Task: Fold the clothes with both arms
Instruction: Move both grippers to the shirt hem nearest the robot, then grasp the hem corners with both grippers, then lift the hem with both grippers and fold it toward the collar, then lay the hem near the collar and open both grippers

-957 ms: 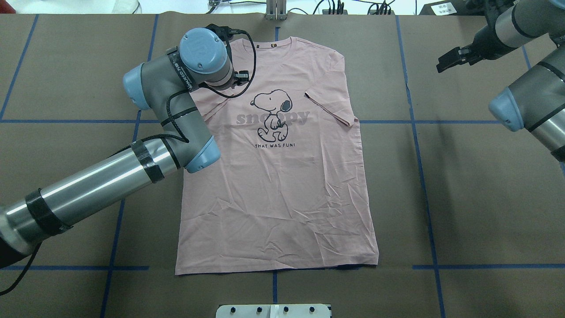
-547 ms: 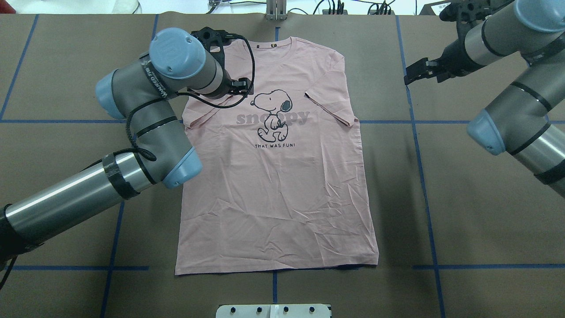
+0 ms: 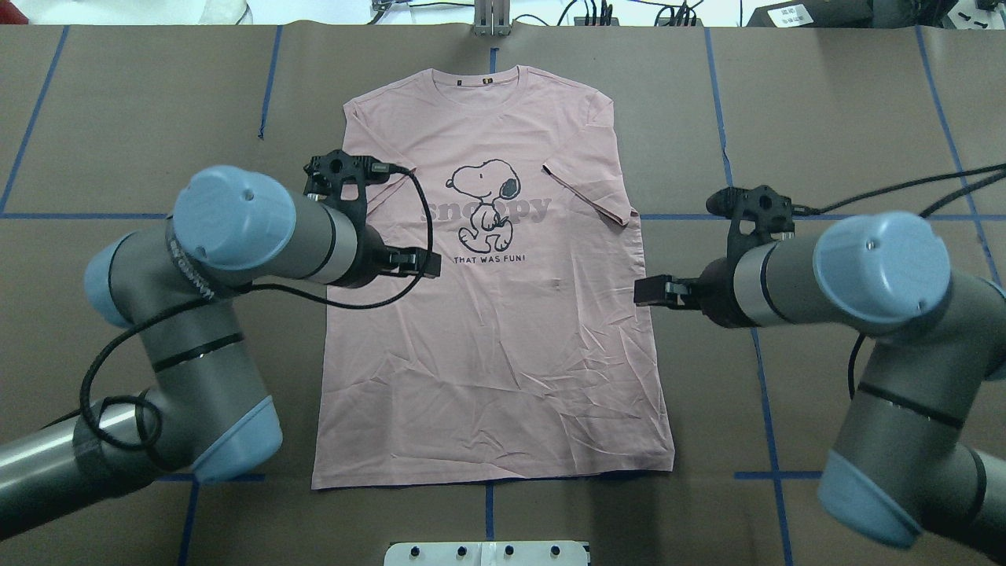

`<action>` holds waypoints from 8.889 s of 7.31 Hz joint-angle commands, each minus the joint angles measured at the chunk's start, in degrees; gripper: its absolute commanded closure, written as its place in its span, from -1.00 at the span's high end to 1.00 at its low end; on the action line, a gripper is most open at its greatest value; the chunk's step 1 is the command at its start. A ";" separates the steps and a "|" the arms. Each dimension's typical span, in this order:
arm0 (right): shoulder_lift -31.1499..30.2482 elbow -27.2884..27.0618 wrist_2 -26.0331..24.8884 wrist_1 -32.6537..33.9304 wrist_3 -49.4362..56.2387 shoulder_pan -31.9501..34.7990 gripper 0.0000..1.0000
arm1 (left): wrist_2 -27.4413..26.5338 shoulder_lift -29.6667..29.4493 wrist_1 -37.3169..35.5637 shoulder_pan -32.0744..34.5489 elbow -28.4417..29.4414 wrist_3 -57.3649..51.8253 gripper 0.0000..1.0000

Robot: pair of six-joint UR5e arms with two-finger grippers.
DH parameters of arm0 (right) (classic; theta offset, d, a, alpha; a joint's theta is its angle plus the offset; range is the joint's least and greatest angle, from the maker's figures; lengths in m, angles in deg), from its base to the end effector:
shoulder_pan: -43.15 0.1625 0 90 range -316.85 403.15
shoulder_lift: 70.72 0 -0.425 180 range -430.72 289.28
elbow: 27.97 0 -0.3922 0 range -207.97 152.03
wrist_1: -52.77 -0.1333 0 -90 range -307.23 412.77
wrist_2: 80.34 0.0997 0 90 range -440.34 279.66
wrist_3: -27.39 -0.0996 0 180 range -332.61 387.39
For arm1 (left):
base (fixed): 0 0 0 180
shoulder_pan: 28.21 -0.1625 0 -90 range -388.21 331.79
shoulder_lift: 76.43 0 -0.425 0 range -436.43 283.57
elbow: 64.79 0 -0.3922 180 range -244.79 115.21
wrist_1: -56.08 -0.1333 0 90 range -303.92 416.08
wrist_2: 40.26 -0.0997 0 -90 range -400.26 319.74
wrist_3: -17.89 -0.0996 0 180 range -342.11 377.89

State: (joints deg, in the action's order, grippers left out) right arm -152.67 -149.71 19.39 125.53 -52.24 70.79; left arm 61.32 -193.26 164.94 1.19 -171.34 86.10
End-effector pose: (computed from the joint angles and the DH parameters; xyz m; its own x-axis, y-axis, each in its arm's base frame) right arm -0.3867 -0.3340 0.3021 0.5339 0.0793 0.8418 -0.2394 0.9690 0.0605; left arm 0.4755 -0.3980 0.2296 0.4979 0.1369 -0.8564 0.1522 0.9583 0.2417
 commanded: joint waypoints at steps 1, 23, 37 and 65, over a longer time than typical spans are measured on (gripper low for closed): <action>-6.27 -5.70 -13.88 0.81 -11.47 -14.83 0.85 | -7.08 7.48 -0.05 -9.15 -7.43 7.60 1.00; -7.70 1.05 -26.69 0.55 -20.83 -24.73 0.32 | -11.94 19.45 -0.05 -22.37 -11.92 23.55 -1.00; -6.73 3.18 -30.56 0.45 -22.23 -27.37 -1.00 | -12.02 19.36 0.03 -22.98 -12.54 24.52 -1.00; 31.50 36.20 -3.84 4.52 2.11 12.09 -1.00 | -0.41 -0.24 -4.04 13.23 11.68 -6.60 -1.00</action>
State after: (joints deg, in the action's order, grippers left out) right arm -121.69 -116.51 15.86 132.14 -49.81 82.98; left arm 61.74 -193.50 156.72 14.31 -164.14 79.76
